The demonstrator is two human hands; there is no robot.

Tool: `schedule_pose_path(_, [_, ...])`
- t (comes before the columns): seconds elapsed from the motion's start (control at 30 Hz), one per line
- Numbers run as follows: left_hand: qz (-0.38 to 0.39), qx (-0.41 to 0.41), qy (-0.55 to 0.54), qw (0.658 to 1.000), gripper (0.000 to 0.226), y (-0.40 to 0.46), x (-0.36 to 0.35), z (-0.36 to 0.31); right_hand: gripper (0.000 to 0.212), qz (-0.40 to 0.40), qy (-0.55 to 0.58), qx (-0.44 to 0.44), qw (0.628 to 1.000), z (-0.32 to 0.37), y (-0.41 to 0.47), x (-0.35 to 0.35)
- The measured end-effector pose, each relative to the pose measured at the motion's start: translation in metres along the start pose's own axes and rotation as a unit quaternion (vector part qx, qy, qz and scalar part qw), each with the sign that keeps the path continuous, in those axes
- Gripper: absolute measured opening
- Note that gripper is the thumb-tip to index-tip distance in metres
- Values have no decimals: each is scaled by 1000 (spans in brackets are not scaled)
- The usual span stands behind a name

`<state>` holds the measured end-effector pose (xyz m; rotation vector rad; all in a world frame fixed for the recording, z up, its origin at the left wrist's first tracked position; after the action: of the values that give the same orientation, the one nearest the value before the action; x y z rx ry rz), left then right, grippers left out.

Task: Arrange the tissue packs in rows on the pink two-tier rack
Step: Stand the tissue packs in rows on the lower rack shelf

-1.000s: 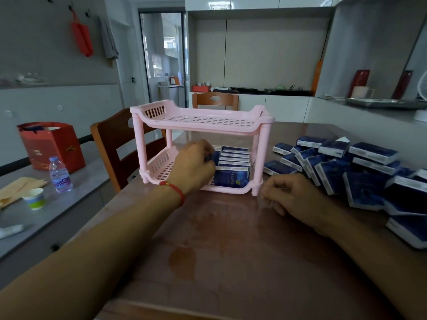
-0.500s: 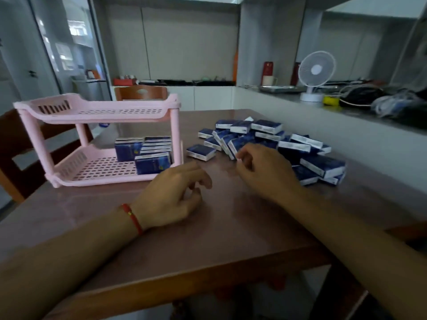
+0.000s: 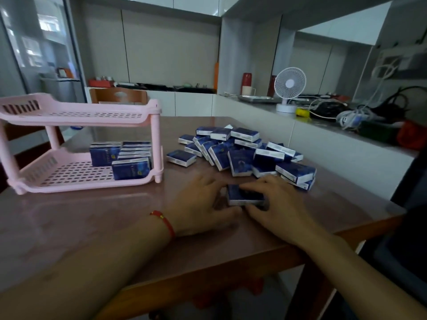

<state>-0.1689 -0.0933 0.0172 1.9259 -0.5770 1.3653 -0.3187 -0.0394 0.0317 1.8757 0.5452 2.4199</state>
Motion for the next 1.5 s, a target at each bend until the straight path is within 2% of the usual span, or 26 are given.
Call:
schedule_pose_path(0.13, [-9,-13,-70,997,87,-6,2,2,38,4,89,58,994,18,5,-3])
schedule_pose_path(0.2, [-16,-37,-59,997,72,-6,4,-2,34,29,183,57,981,14,6,-4])
schedule_pose_path(0.27, [-19,-43,-62,997,56,-8,8,0,29,-11,252,37,967,0,5,5])
schedule_pose_path(0.33, [-30,-18,-79,996,52,-10,13,9,23,-129,199,-13,971,-27,1,26])
schedule_pose_path(0.4, [-36,-4,-76,996,48,-12,15,12,28,-192,54,-96,975,-55,-1,42])
schedule_pose_path(0.47, [-45,2,-95,994,46,-13,17,13,43,-139,-66,-197,968,-80,1,40])
schedule_pose_path(0.57, [-56,-2,-104,993,38,-14,22,11,51,-64,-116,-261,956,-99,3,27])
schedule_pose_path(0.63, [-59,3,-135,989,26,-14,25,12,42,-87,-93,-244,961,-102,4,27])
schedule_pose_path(0.73, [-81,36,-168,982,9,-19,32,15,33,-152,8,-191,970,-98,0,35])
schedule_pose_path(0.8, [-100,66,-197,973,16,-21,36,19,23,-190,135,-148,961,-91,-8,40])
schedule_pose_path(0.87, [-114,102,-252,955,31,-23,38,27,19,-191,251,-93,944,-78,-13,44])
schedule_pose_path(0.97, [-128,140,-329,925,49,-25,40,38,23,-142,310,-8,940,-48,-15,47])
schedule_pose_path(1.03, [-133,149,-388,900,52,-27,38,43,29,-102,311,53,943,-24,-14,46])
schedule_pose_path(1.13, [-102,140,-425,889,49,-28,35,44,42,-30,314,133,940,11,-7,33])
schedule_pose_path(1.2, [-72,140,-447,881,52,-28,33,45,52,-9,280,164,946,29,1,25])
schedule_pose_path(1.37, [-8,116,-444,889,52,-34,41,48,71,-21,136,207,969,60,25,9])
schedule_pose_path(1.5, [11,116,-371,921,49,-48,53,61,77,15,43,246,968,74,44,-11])
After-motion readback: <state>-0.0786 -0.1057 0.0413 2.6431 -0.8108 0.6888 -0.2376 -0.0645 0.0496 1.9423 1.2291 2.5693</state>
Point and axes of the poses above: each hand's wrist, its own y-axis towards the middle knuckle, its own x-axis out of the back of the hand, z = x × y, the point moved 7 cm from there along y, towards the middle knuckle, and after that the axes turned 10 degrees about z, right-handed, at the moved point
